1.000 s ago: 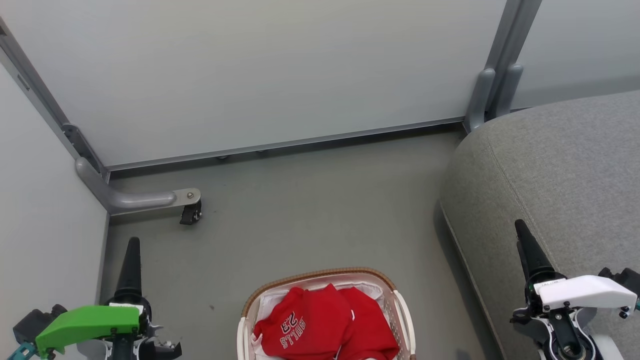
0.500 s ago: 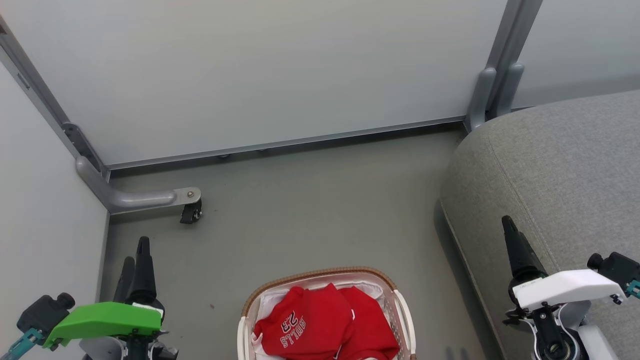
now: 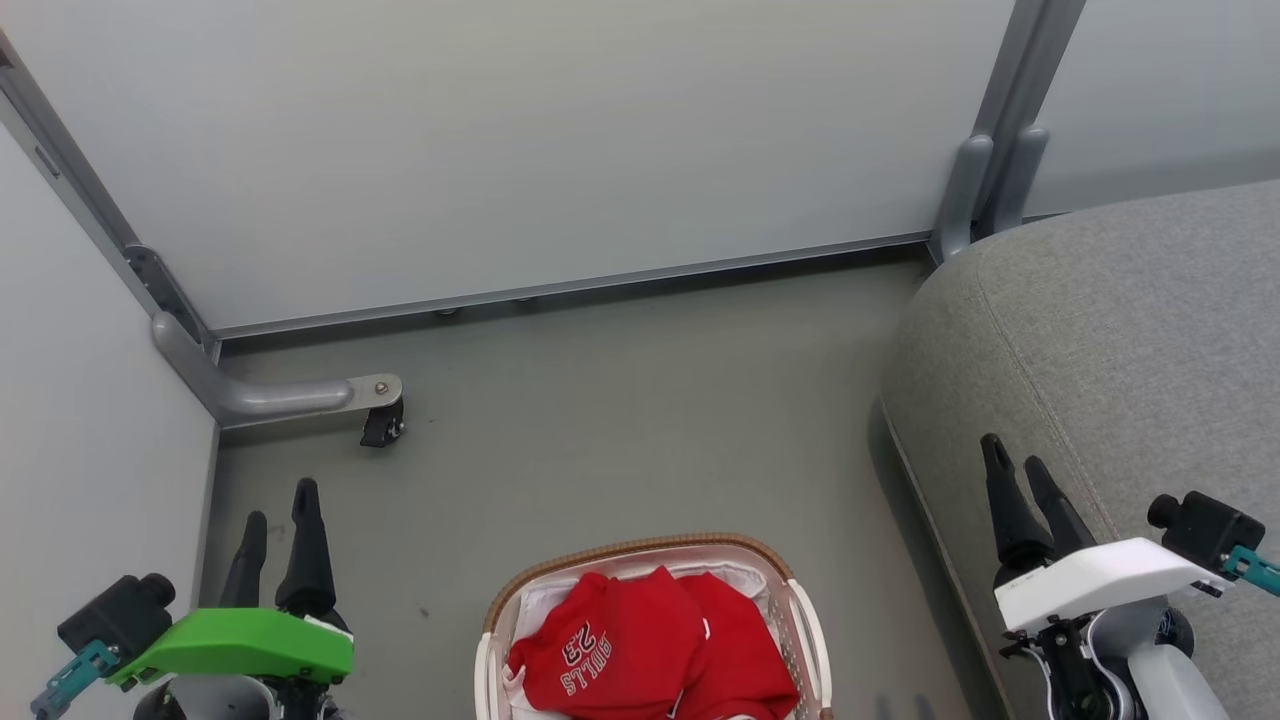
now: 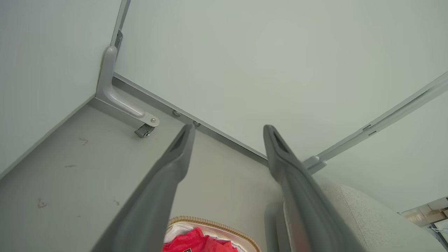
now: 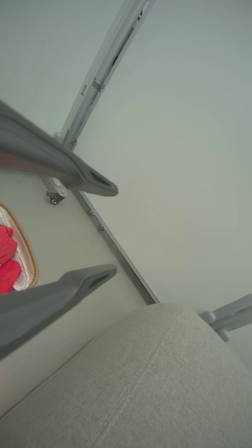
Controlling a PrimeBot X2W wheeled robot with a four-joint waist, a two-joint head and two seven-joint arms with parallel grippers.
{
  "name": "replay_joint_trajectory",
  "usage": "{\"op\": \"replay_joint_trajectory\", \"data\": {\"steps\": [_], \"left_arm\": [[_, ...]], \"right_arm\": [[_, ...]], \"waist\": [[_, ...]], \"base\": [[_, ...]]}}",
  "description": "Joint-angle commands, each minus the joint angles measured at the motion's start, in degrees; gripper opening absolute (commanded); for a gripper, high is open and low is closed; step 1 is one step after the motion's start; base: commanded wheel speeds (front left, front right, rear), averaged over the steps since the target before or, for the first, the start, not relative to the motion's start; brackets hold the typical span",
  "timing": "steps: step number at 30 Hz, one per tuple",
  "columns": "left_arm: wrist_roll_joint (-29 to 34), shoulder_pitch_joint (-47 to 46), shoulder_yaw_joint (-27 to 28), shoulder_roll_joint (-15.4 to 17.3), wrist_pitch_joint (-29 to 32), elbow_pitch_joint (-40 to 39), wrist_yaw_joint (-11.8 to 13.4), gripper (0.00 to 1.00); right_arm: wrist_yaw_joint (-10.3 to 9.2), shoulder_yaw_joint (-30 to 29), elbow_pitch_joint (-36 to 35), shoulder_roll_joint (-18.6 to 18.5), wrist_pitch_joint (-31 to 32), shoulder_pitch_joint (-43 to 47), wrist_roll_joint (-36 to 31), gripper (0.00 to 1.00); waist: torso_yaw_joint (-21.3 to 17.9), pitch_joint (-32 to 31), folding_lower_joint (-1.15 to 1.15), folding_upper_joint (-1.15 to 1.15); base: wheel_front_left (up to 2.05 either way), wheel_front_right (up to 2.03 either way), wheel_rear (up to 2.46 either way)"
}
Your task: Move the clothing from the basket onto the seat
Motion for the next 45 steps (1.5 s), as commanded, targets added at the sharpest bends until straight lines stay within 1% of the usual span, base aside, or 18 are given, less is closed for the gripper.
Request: {"op": "replay_joint_trajectory", "data": {"steps": [1,15,25,45], "left_arm": [[2.3,0.3,-0.1,0.5,-0.7,-0.3,0.1,1.00],[12.5,1.3,-1.4,0.8,-3.1,0.7,0.1,1.00],[18.8,2.0,-2.6,1.2,-4.5,1.1,0.2,1.00],[28.1,3.2,-3.8,0.9,-7.2,2.4,-0.1,1.00]], "right_arm": [[0.02,0.2,-0.7,-0.4,-0.7,-1.4,-2.1,1.00],[0.02,1.6,0.1,-0.3,-3.1,-1.1,-12.8,1.00],[0.02,1.6,1.5,-0.1,-4.6,-1.2,-18.5,1.00],[0.03,1.9,3.1,0.2,-7.2,-0.7,-30.3,1.00]], "waist": [[0.0,0.0,0.00,0.00],[0.1,-0.1,0.00,0.00],[0.1,-0.3,0.00,0.00],[-0.2,-0.2,0.00,0.00]], "base": [[0.00,0.00,0.00],[0.00,0.00,0.00],[0.00,0.00,0.00],[0.00,0.00,0.00]]}}
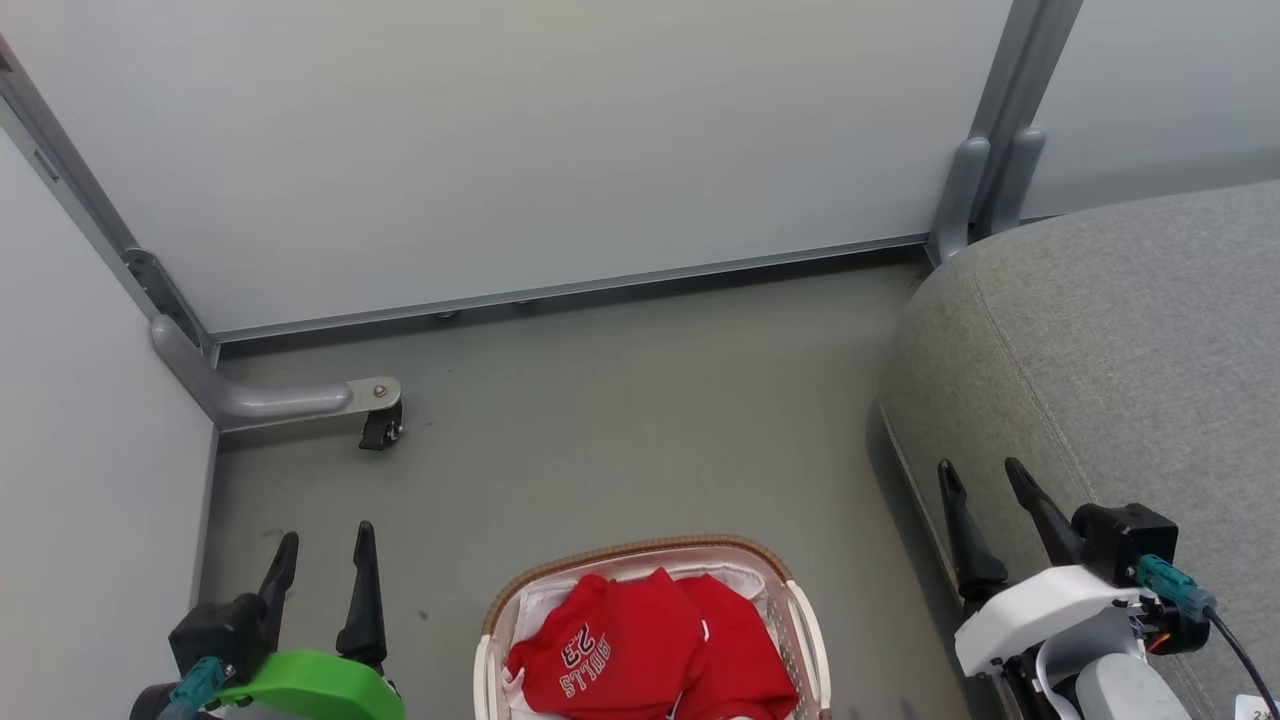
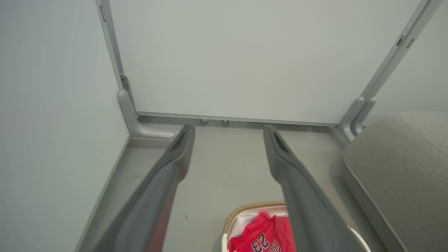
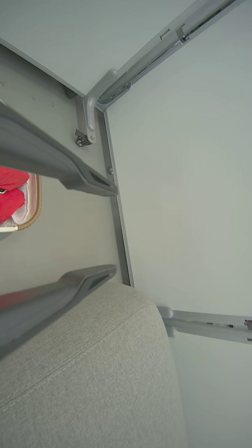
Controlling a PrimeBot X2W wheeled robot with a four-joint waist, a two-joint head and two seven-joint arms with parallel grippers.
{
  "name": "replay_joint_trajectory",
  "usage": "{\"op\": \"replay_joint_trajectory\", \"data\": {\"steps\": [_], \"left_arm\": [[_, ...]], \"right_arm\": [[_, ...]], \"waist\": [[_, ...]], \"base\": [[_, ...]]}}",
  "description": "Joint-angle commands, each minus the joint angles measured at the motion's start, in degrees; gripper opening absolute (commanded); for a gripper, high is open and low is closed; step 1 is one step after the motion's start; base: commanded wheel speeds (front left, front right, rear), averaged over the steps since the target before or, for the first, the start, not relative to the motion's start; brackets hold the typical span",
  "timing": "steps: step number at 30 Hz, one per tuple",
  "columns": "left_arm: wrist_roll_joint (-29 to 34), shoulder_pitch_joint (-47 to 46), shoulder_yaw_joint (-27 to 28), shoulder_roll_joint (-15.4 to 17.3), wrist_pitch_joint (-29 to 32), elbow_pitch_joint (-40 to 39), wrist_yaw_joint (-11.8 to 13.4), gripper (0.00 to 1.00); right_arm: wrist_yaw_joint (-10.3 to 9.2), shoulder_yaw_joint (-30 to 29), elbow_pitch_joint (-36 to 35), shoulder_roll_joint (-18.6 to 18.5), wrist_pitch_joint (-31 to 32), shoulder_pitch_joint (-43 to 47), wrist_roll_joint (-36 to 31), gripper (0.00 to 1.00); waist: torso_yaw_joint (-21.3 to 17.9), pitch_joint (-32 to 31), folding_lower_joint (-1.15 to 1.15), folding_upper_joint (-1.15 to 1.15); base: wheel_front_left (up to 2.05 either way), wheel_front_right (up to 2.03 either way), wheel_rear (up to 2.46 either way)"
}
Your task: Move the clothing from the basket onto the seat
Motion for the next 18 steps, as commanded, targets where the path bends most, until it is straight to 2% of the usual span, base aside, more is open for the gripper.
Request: {"op": "replay_joint_trajectory", "data": {"steps": [1,12,18], "left_arm": [[1.5,0.7,-0.1,0.2,-0.5,-0.2,-0.1,1.00],[5.6,1.0,-0.4,-0.4,-1.9,1.5,-0.2,1.00],[6.6,-1.3,-4.4,-0.4,-2.5,3.2,-0.2,1.00]], "right_arm": [[0.01,0.0,0.0,-0.2,-0.6,-0.7,-1.4,1.00],[0.02,0.7,0.5,-0.1,-1.9,-0.8,-6.2,1.00],[0.02,1.2,-0.2,-0.1,-2.5,-1.9,-8.6,1.00]], "waist": [[0.0,0.0,0.00,0.00],[0.0,0.9,0.00,0.00],[-0.5,3.8,0.00,0.00]], "base": [[0.00,0.00,0.00],[0.00,0.00,0.00],[0.00,0.00,0.00]]}}
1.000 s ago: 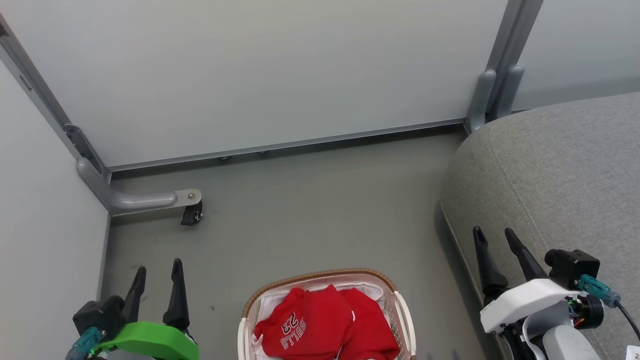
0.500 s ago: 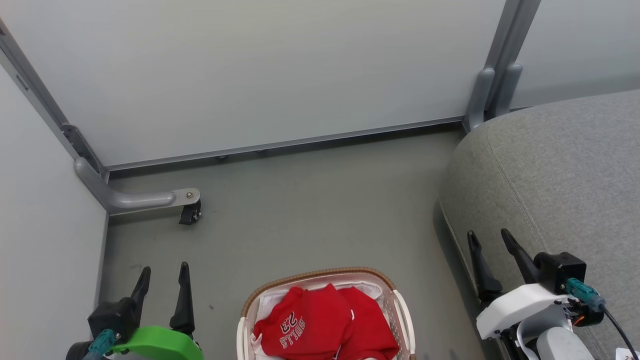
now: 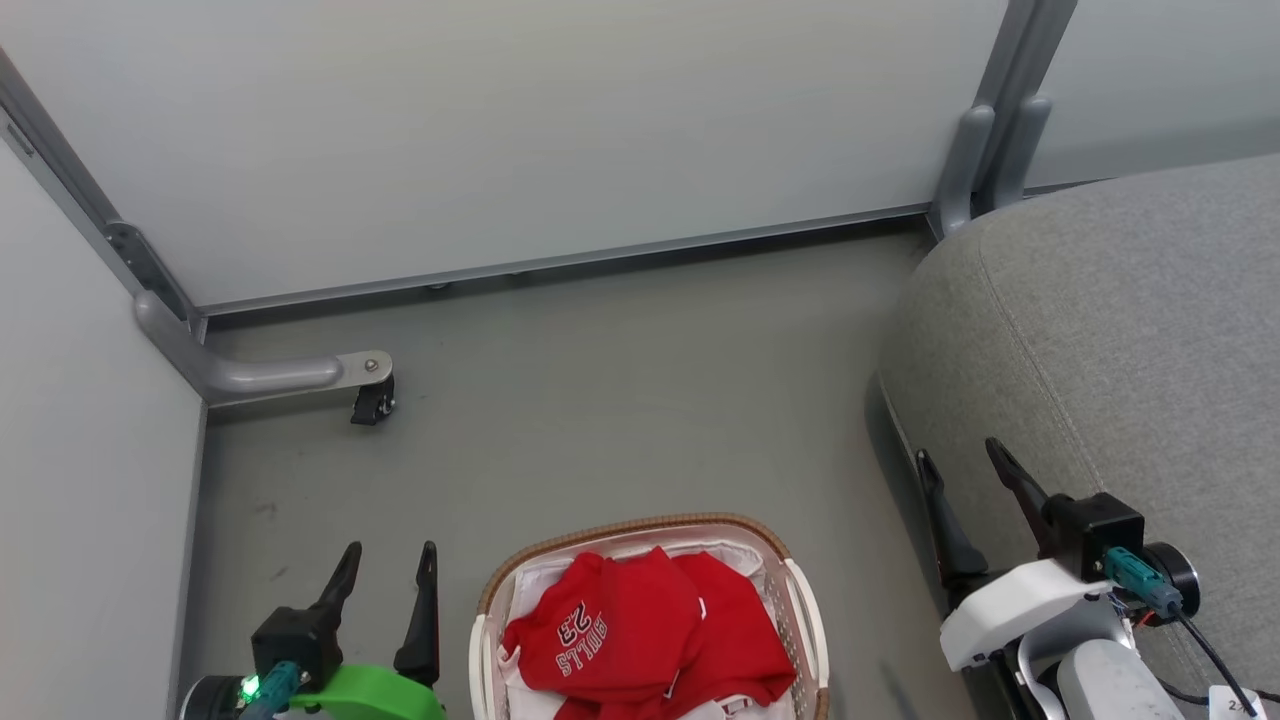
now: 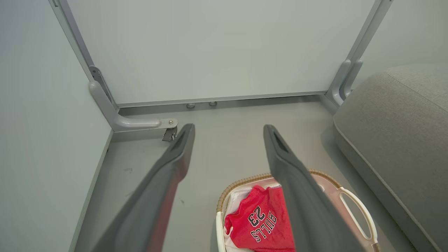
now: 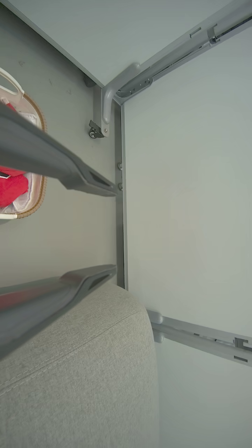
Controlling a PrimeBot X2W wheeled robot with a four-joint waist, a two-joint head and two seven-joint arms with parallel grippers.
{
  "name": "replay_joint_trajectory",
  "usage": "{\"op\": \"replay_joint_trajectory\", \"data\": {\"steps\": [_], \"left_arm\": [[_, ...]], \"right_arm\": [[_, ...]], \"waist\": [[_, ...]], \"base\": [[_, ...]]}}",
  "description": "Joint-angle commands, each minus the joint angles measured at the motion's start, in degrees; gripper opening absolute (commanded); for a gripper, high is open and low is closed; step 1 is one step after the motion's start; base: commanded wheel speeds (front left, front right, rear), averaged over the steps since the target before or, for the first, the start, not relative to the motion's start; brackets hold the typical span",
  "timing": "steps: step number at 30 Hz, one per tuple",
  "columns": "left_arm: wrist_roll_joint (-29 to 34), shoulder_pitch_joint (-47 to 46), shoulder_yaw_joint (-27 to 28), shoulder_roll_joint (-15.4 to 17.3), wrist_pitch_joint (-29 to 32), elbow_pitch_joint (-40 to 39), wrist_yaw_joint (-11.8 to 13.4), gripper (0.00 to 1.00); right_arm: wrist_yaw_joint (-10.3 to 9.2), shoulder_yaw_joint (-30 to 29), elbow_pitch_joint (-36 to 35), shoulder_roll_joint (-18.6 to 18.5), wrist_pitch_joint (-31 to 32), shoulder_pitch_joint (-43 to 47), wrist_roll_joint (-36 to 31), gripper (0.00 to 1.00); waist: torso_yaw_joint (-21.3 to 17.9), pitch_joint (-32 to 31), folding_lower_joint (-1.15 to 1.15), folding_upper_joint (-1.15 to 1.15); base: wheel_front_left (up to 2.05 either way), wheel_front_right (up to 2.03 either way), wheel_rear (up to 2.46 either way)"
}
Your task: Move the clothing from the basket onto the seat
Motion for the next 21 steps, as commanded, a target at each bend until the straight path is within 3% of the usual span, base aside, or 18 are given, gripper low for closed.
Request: {"op": "replay_joint_trajectory", "data": {"steps": [1,14,21], "left_arm": [[0.7,-1.8,-0.9,0.2,-0.4,1.1,-0.1,1.00],[-0.4,-13.2,-12.8,2.5,-1.8,7.7,-0.2,1.00],[-4.1,-19.9,-18.5,5.1,-1.6,9.6,-0.2,1.00]], "right_arm": [[0.02,0.4,-0.6,-0.2,-0.5,-1.3,-1.2,1.00],[0.01,3.2,-3.9,-0.2,-1.8,-8.5,-6.0,1.00],[0.00,4.7,-6.9,-0.2,-1.8,-11.9,-4.3,1.00]], "waist": [[-0.5,2.3,0.00,0.00],[-4.4,16.5,0.00,0.00],[-7.0,23.8,0.00,0.00]], "base": [[0.00,0.00,0.00],[0.00,0.00,0.00],[0.00,0.00,0.00]]}}
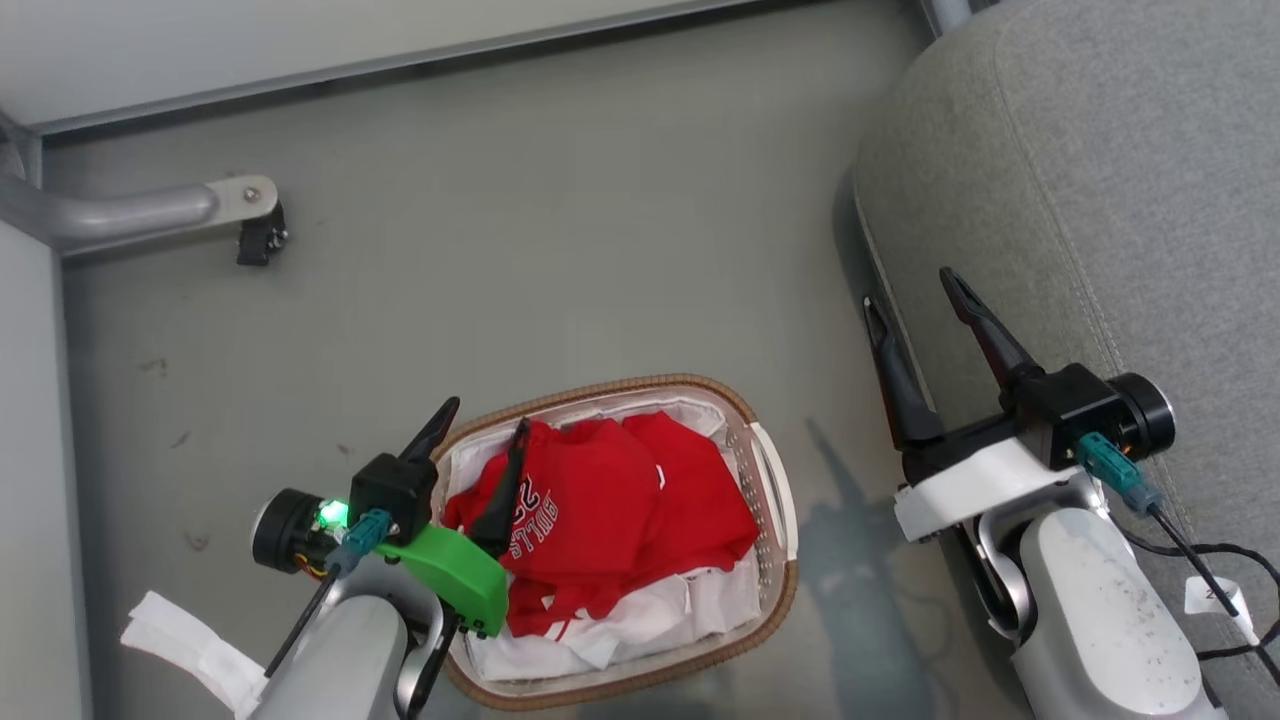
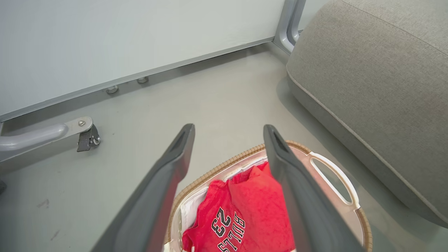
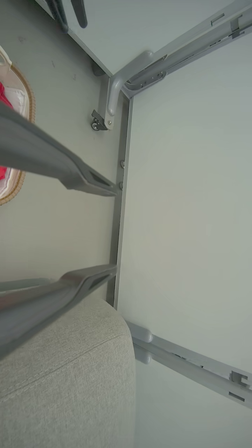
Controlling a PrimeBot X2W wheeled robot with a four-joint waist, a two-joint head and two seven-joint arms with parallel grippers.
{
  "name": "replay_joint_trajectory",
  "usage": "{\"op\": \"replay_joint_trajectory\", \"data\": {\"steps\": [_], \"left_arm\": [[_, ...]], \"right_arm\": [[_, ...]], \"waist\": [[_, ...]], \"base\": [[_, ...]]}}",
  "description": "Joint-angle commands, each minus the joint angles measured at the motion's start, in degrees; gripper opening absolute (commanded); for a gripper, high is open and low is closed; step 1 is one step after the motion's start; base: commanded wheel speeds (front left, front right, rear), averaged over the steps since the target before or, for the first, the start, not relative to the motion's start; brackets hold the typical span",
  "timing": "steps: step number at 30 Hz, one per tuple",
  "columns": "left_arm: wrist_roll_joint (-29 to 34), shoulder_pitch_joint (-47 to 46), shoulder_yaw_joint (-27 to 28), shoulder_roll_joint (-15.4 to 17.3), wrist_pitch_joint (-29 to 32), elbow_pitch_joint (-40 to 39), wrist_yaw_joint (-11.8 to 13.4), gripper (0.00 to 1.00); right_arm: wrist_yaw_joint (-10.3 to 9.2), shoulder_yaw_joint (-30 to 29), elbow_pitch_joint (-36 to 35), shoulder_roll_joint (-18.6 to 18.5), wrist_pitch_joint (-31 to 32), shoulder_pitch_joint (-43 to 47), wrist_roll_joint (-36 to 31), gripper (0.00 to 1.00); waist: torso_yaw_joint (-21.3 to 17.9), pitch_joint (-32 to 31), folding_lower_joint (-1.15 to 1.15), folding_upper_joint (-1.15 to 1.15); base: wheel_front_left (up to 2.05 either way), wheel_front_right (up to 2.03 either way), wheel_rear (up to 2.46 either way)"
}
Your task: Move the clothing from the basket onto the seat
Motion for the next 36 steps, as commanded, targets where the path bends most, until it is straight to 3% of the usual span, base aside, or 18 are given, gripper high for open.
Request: {"op": "replay_joint_trajectory", "data": {"steps": [1,21,36], "left_arm": [[-1.1,-2.0,-0.8,0.9,-0.1,0.4,-0.2,1.00],[-16.1,-16.8,-19.6,10.1,-0.1,6.7,-0.2,1.00],[-28.1,-24.0,-36.3,14.7,0.0,14.0,-0.2,1.00]], "right_arm": [[-0.04,0.3,-0.6,-0.1,-0.3,-1.4,0.5,1.00],[-0.04,7.6,-6.4,-0.1,-0.3,-7.5,5.5,1.00],[-0.04,10.4,-7.0,-0.1,-0.3,-7.9,5.8,1.00]], "waist": [[-3.4,6.6,0.00,0.00],[-11.3,21.6,0.00,0.00],[-13.3,24.6,0.00,0.00]], "base": [[0.00,0.00,0.00],[0.00,0.00,0.00],[0.00,0.00,0.00]]}}
